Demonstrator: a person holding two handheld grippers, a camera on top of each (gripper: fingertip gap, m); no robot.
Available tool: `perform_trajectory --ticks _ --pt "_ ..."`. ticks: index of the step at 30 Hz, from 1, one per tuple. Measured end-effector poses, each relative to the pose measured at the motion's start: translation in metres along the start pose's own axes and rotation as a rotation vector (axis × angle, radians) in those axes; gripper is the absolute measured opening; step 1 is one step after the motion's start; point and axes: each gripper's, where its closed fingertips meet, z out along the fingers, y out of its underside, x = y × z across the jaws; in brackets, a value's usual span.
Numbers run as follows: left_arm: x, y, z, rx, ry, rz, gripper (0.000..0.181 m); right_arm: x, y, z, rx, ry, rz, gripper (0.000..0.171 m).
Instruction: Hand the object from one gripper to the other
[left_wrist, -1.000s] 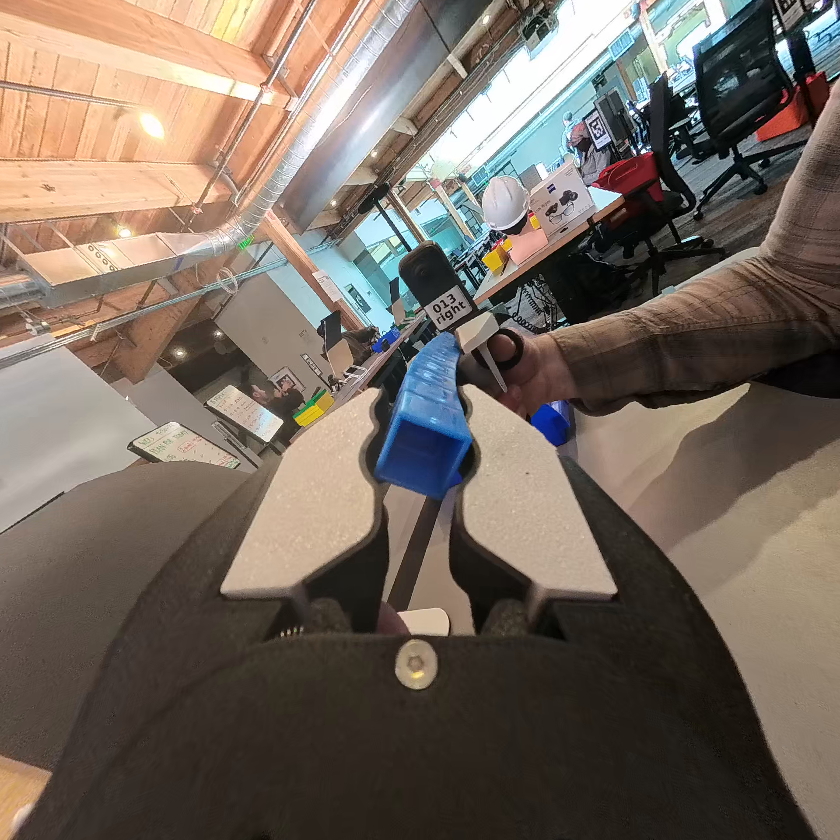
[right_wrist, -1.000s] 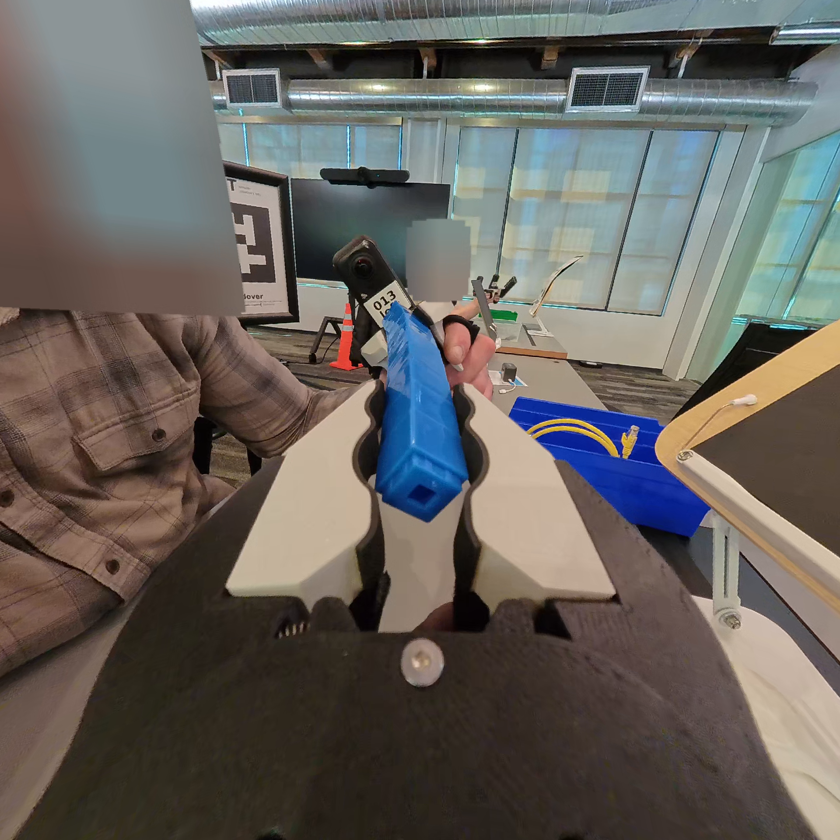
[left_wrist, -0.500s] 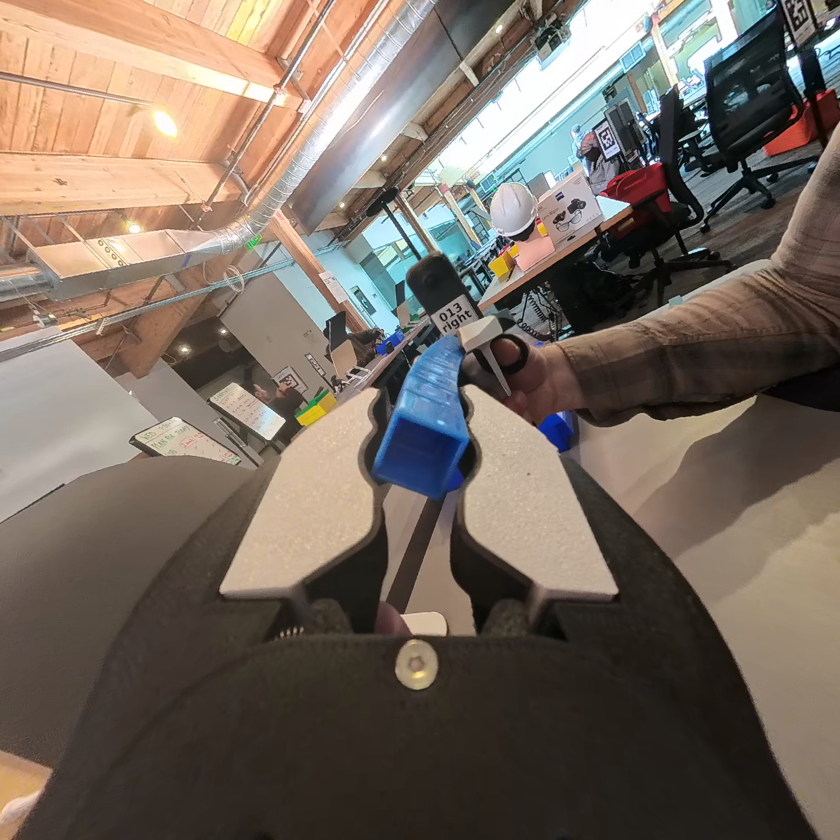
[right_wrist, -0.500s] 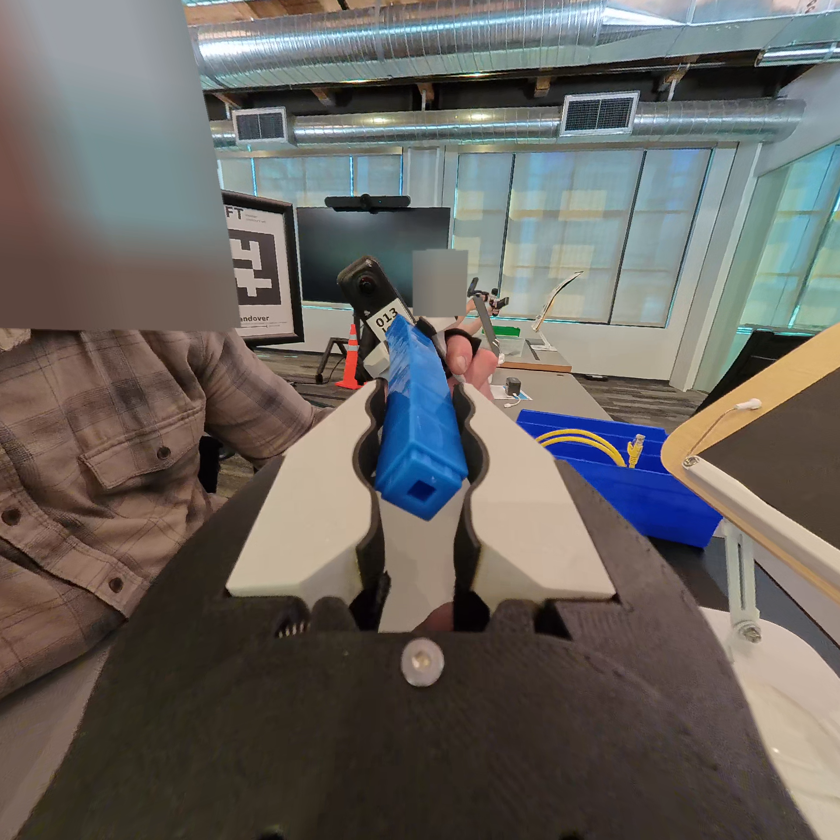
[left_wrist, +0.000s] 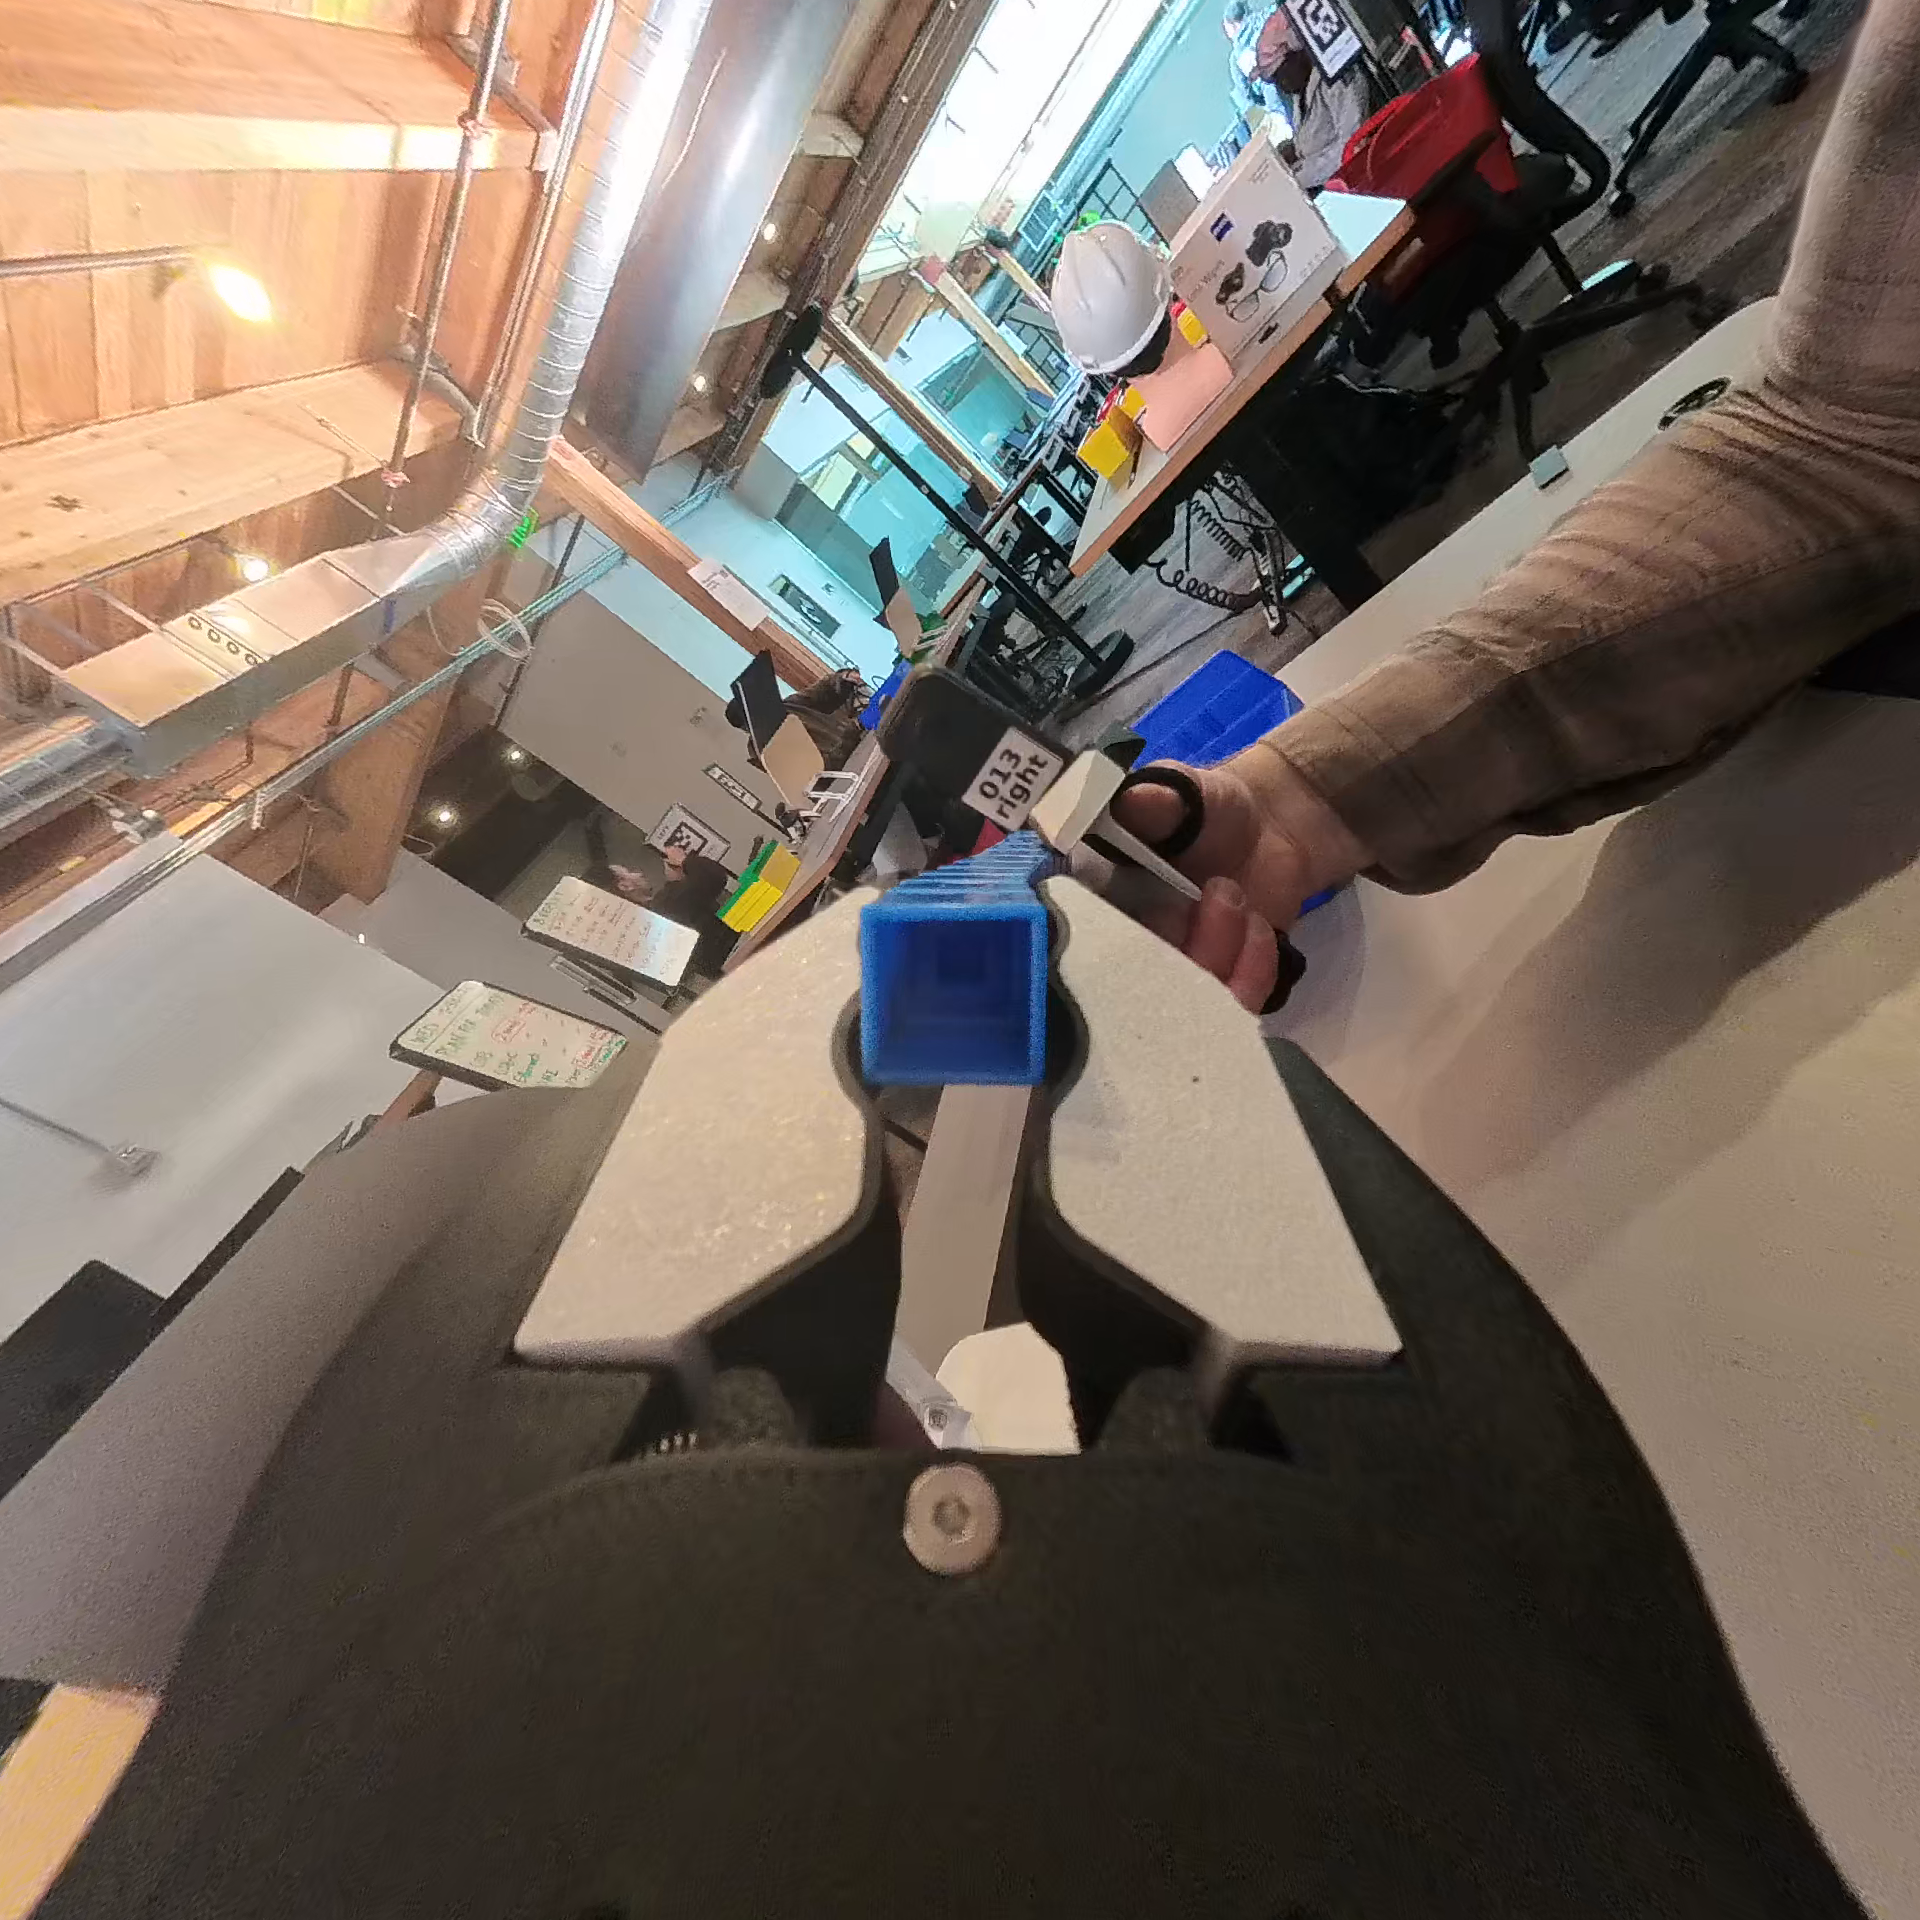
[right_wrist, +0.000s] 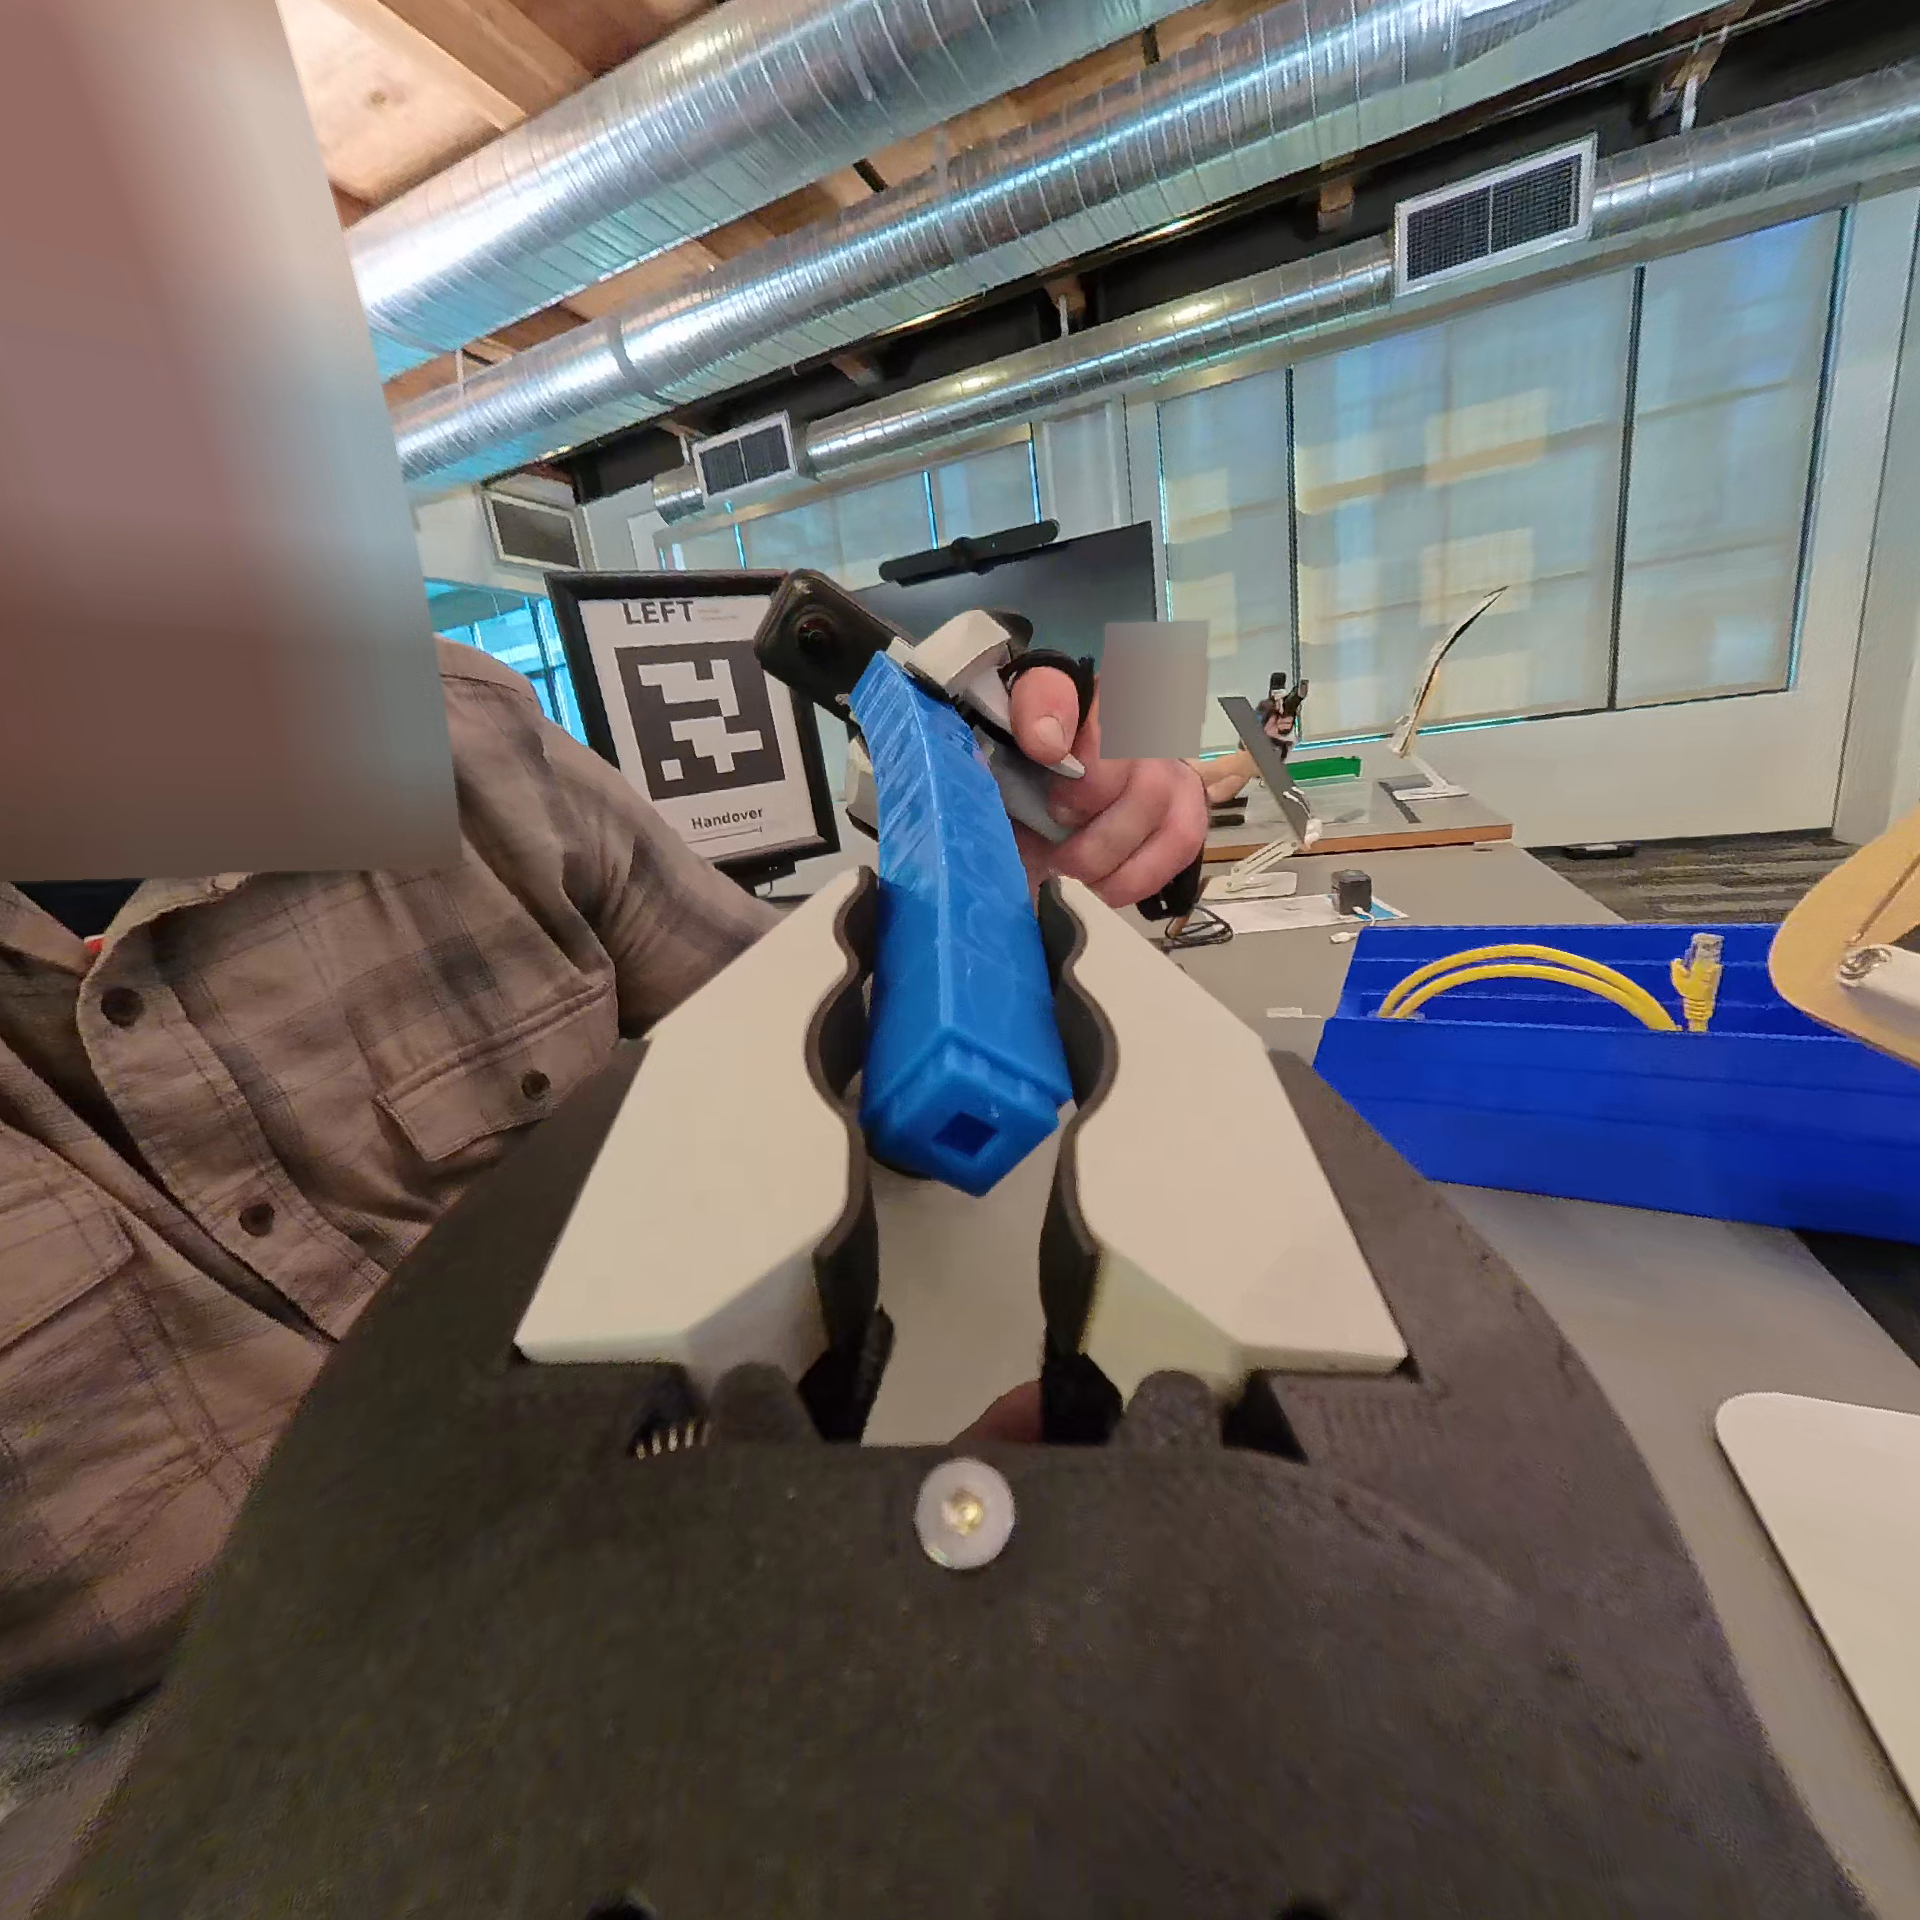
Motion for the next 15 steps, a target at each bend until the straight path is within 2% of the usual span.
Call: perform_trajectory --ticks 4,7,12,15 --pt "-0.008 -0.001 0.005 -0.023 0.004 -0.053 0.022 0.007 -0.002 -0.001 0.012 0.059 -0.046 0.032" --pt "-0.020 0.000 0.009 -0.044 0.001 -0.150 0.022 0.026 0.000 -0.003 -0.090 0.227 -0.177 0.052" --pt "-0.047 0.018 0.018 -0.163 -0.028 -0.388 0.024 0.057 -0.021 -0.025 -0.414 0.670 -0.728 0.067" --pt "-0.060 0.031 0.024 -0.246 -0.043 -0.516 0.023 0.061 -0.026 -0.026 -0.619 0.812 -1.028 0.070"
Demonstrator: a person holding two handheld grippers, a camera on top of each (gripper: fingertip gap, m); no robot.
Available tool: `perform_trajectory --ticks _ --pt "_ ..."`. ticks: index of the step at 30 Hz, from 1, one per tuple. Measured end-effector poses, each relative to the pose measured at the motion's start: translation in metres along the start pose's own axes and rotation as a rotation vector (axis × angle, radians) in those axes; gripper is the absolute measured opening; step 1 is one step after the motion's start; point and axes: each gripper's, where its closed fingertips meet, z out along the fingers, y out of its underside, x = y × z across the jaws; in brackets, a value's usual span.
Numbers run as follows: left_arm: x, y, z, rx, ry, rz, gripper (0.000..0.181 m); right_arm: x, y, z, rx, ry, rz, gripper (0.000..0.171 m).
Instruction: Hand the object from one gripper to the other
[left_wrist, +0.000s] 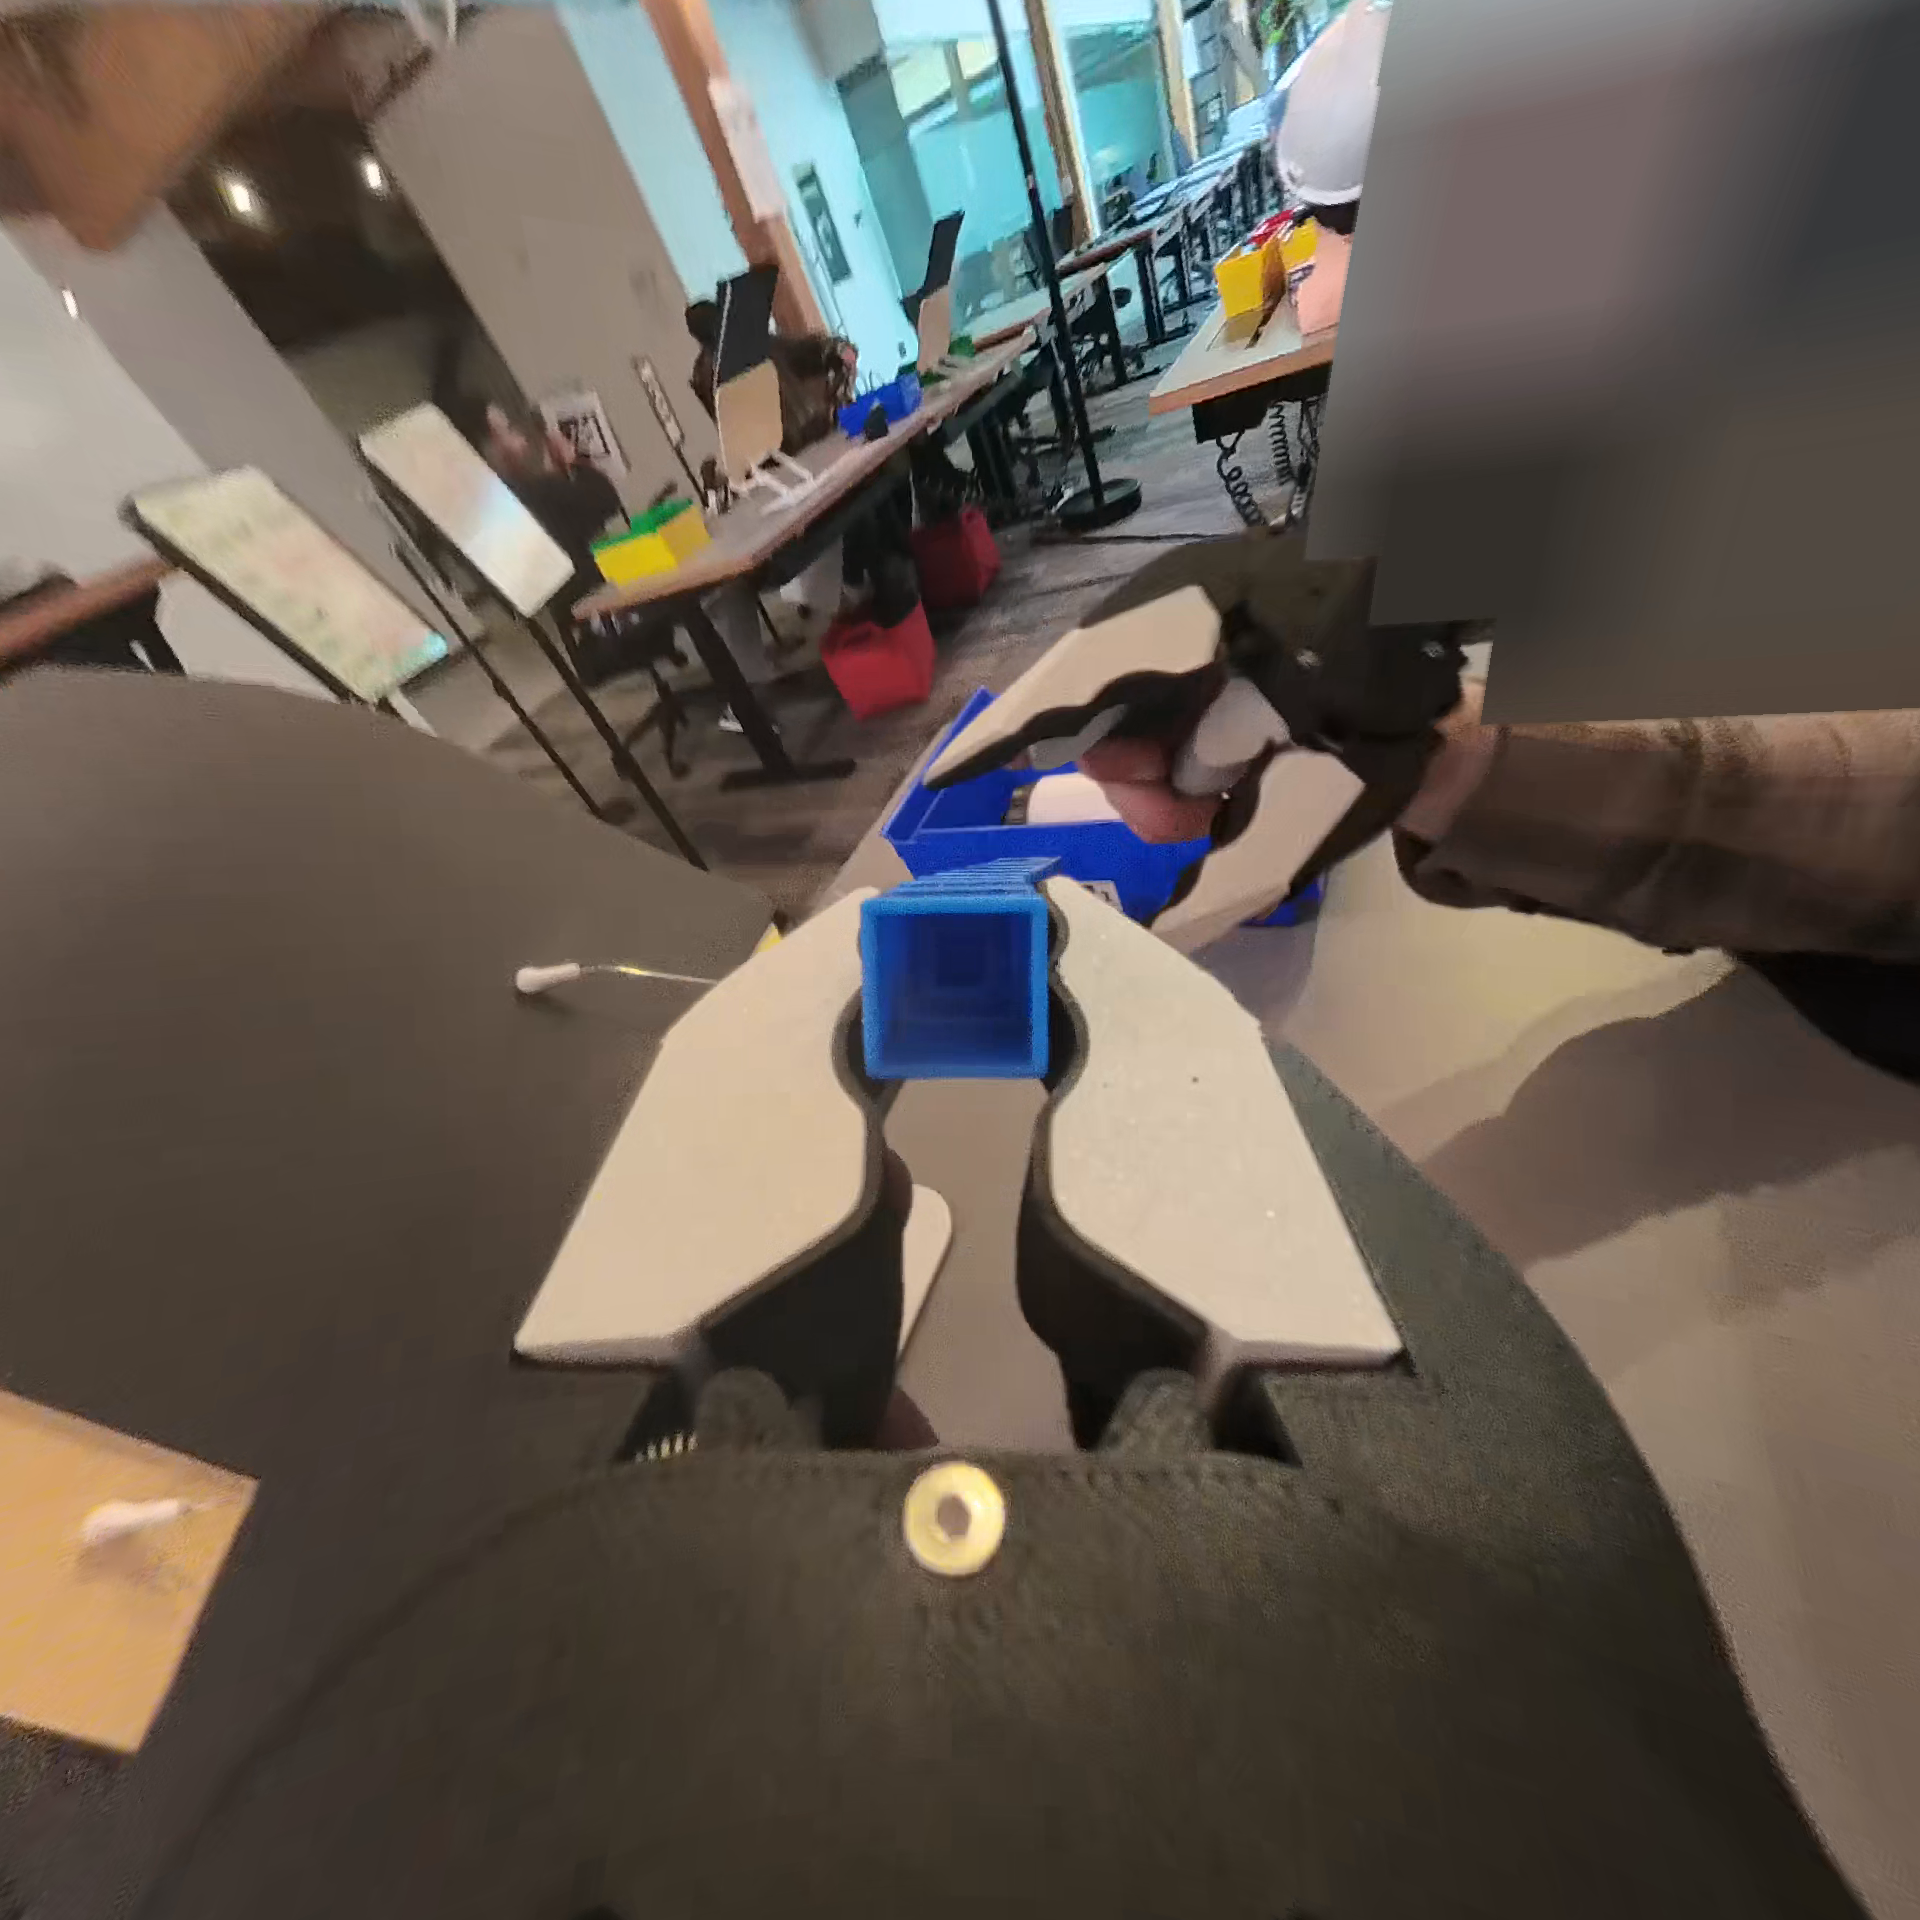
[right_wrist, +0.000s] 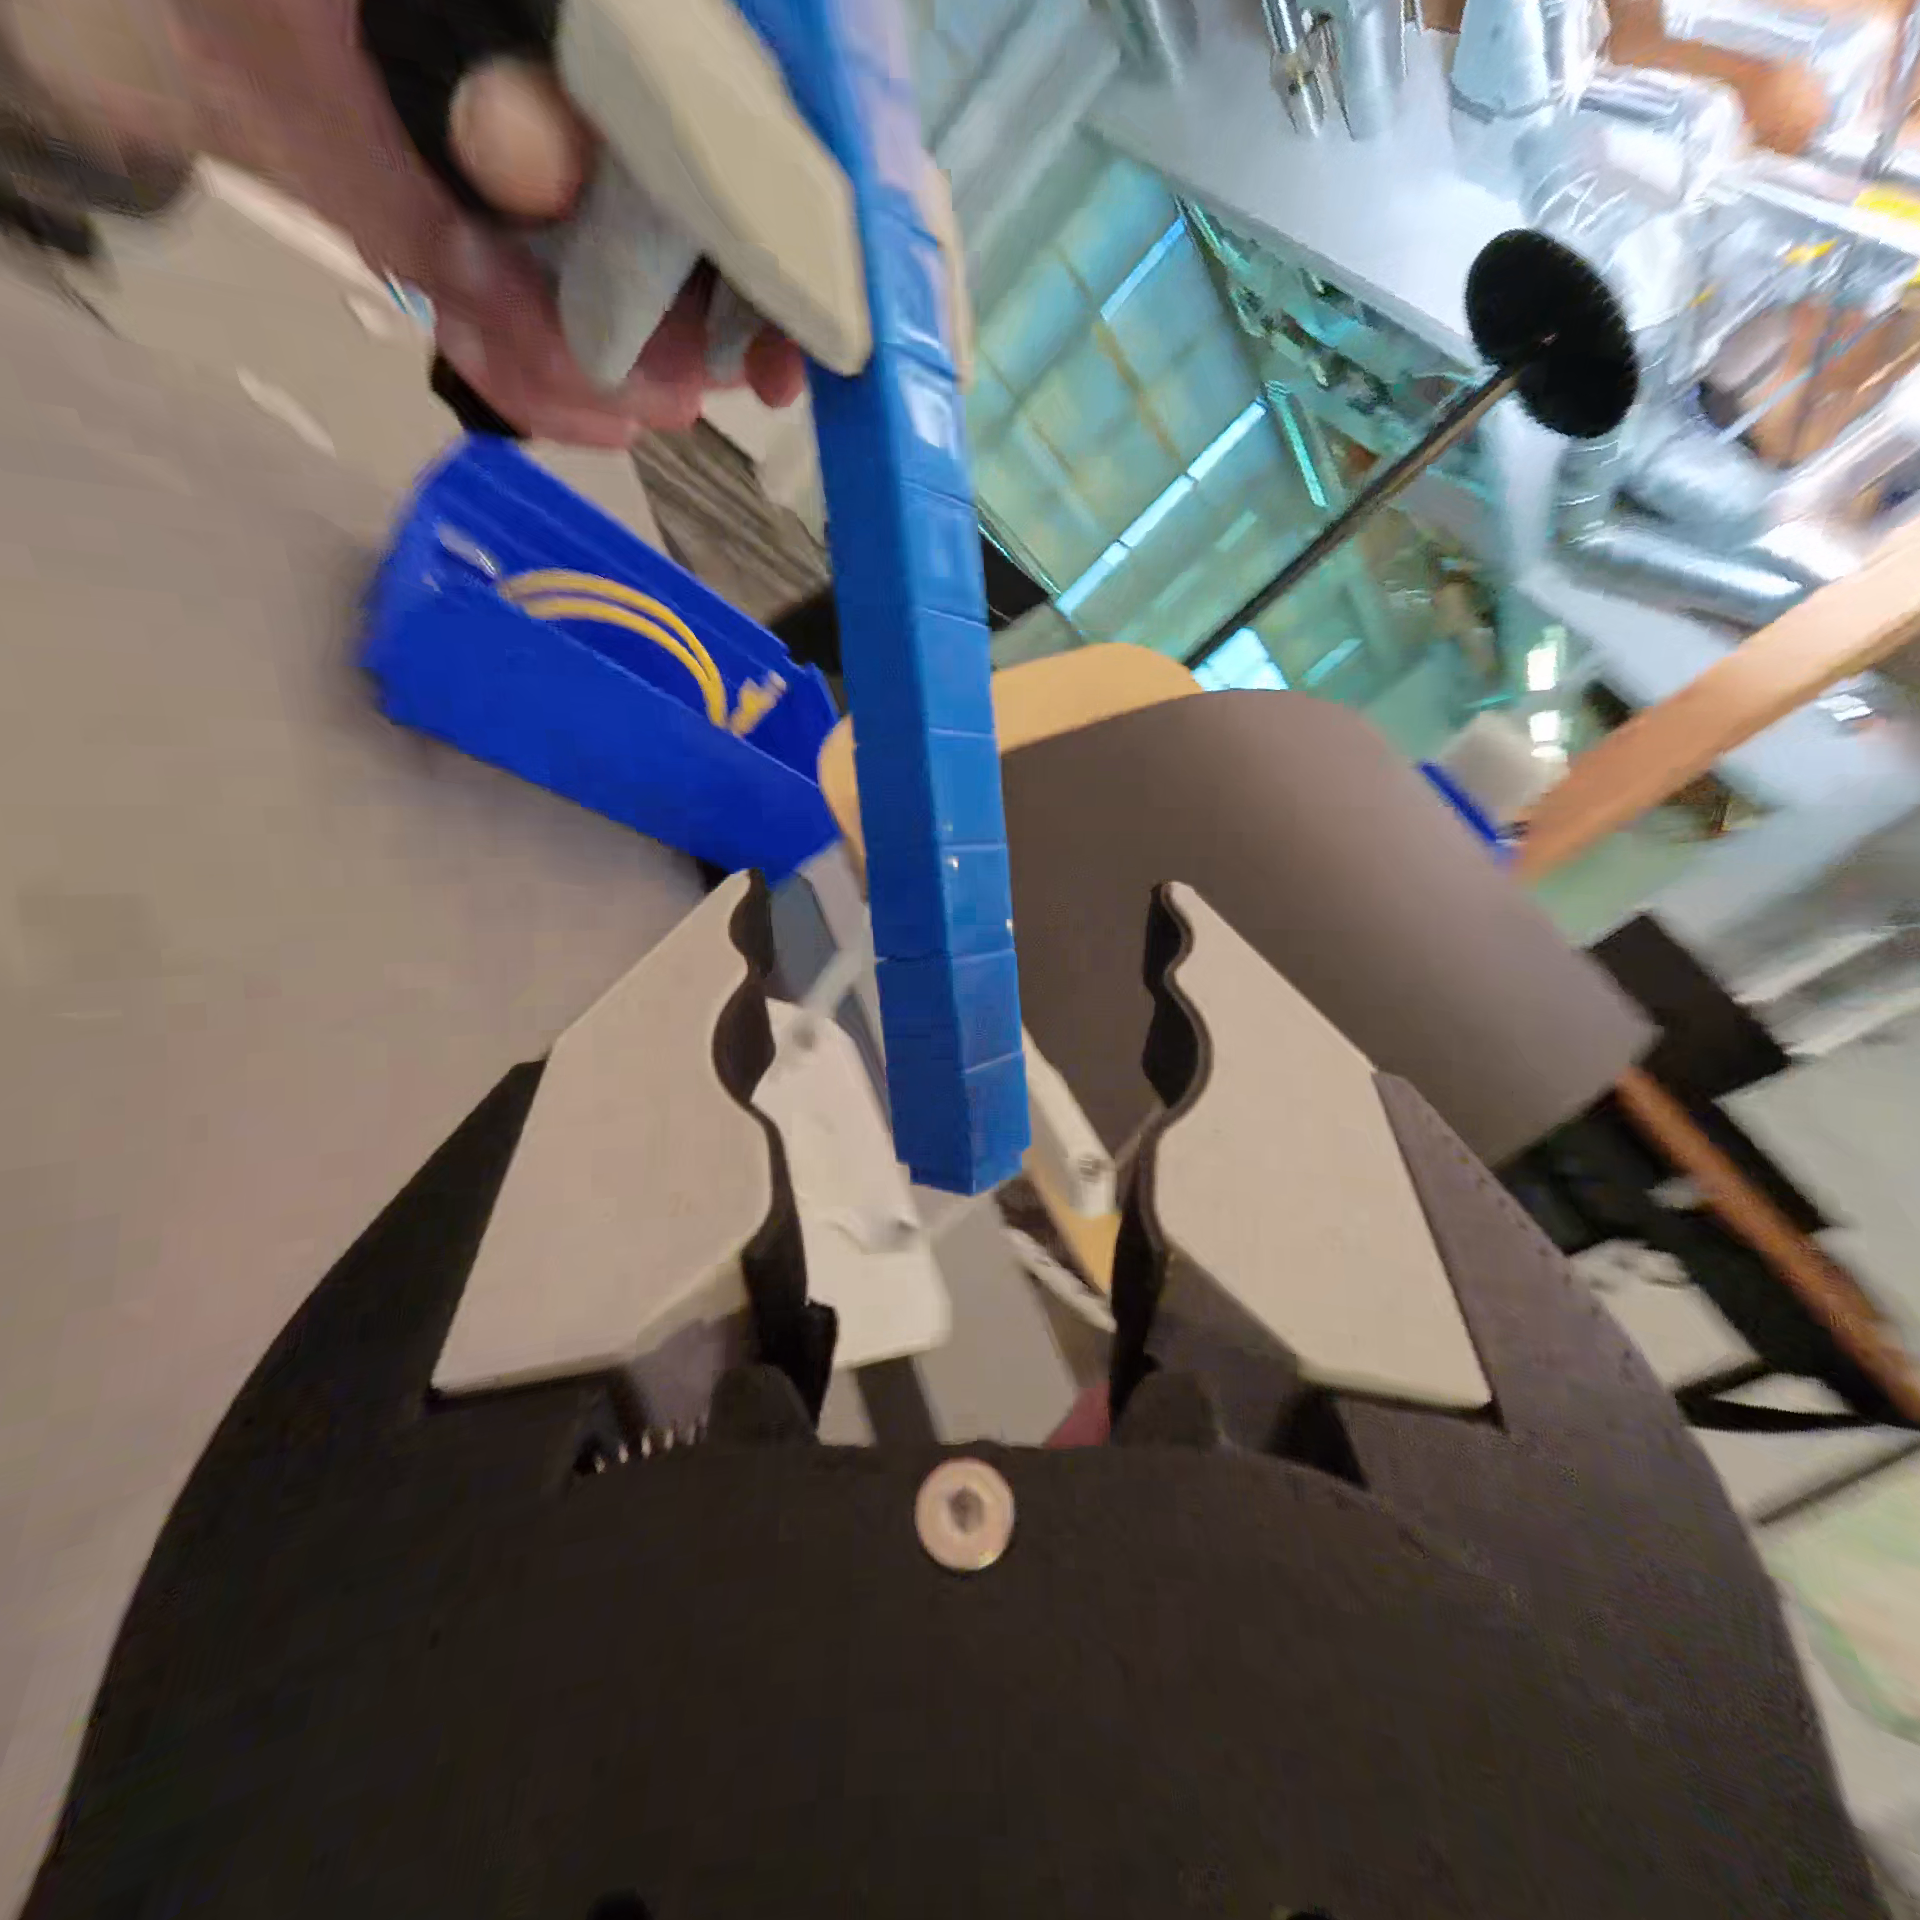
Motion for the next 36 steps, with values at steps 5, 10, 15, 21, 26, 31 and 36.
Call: perform_trajectory --ticks 5,10,15,21,26,31,36 --pt "-0.008 0.002 0.013 -0.096 0.000 -0.158 0.023 0.006 0.018 0.015 -0.236 0.186 -0.299 0.058" --pt "-0.001 0.006 0.023 -0.149 0.004 -0.205 0.022 0.009 0.030 0.020 -0.335 0.270 -0.376 0.024" --pt "-0.003 0.000 0.026 -0.100 -0.014 -0.166 0.024 0.016 0.027 0.016 -0.275 0.271 -0.226 0.020" --pt "-0.005 -0.017 0.024 -0.050 -0.122 0.098 0.057 0.009 0.027 0.021 -0.118 0.119 0.267 0.020" --pt "-0.005 -0.016 0.023 -0.091 -0.318 0.531 0.089 0.006 0.017 0.019 0.087 -0.093 0.788 0.020" --pt "0.020 -0.003 0.041 -0.089 -0.411 0.816 0.103 0.016 0.001 0.012 0.301 -0.205 1.138 0.020" --pt "0.038 0.012 0.060 -0.042 -0.495 0.979 0.104 0.031 -0.009 0.002 0.479 -0.236 1.323 0.019"
